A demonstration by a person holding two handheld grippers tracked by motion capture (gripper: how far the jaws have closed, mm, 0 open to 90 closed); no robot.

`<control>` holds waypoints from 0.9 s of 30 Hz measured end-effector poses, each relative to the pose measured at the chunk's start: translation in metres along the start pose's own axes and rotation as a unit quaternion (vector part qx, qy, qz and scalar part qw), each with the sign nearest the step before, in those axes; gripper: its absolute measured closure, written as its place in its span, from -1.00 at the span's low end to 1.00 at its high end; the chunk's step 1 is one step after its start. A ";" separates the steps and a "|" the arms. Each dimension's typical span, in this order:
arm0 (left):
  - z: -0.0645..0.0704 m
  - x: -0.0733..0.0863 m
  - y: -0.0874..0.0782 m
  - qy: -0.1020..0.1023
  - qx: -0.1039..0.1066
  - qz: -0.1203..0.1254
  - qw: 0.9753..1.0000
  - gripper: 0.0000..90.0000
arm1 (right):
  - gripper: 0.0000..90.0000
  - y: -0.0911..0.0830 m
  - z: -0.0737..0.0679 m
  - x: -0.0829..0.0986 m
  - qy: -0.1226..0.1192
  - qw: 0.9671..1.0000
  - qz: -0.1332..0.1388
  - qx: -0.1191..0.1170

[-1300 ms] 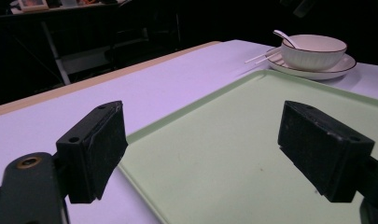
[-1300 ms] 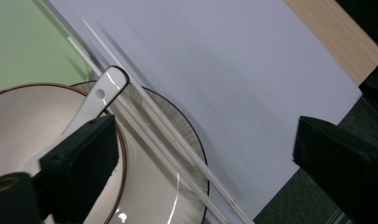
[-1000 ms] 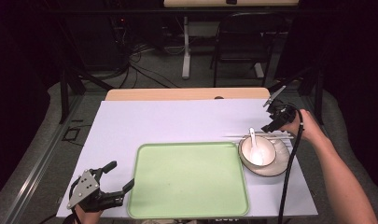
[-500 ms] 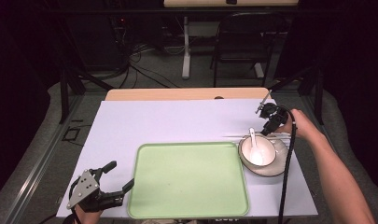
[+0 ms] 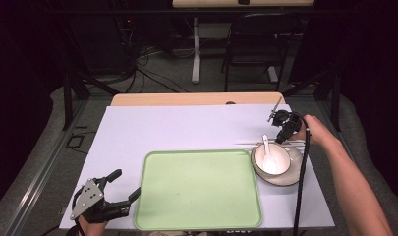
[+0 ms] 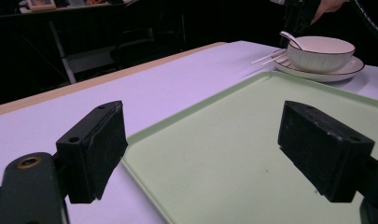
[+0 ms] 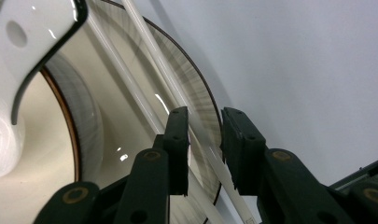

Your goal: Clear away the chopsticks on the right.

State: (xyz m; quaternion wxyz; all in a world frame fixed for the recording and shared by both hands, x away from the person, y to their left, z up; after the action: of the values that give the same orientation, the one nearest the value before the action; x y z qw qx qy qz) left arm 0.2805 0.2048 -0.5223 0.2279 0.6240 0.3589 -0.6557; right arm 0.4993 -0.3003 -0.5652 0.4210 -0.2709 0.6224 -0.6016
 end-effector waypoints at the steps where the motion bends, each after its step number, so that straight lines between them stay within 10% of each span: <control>1: 0.000 0.000 0.000 0.000 0.000 0.000 1.000 -0.66 | 0.61 0.001 -0.001 -0.001 -0.003 1.000 0.008 -0.003; 27: 0.000 0.000 0.000 0.001 0.000 0.000 1.000 -0.66 | 0.85 0.009 -0.002 -0.005 -0.072 0.997 -0.026 0.013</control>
State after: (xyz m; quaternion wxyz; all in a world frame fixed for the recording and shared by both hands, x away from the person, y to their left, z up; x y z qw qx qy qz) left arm 0.2802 0.2050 -0.5221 0.2276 0.6245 0.3592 -0.6551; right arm 0.5012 -0.2941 -0.5734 0.4521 -0.3245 0.5755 -0.5993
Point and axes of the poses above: each handheld gripper's, and its own axes: y roughly forward along the jaws, x roughly out of its underside, z roughly to its right, the point moved 8 cm from there along y, roughly forward along the jaws, and after that the axes turned 4 degrees about z, right-handed, at the moved point
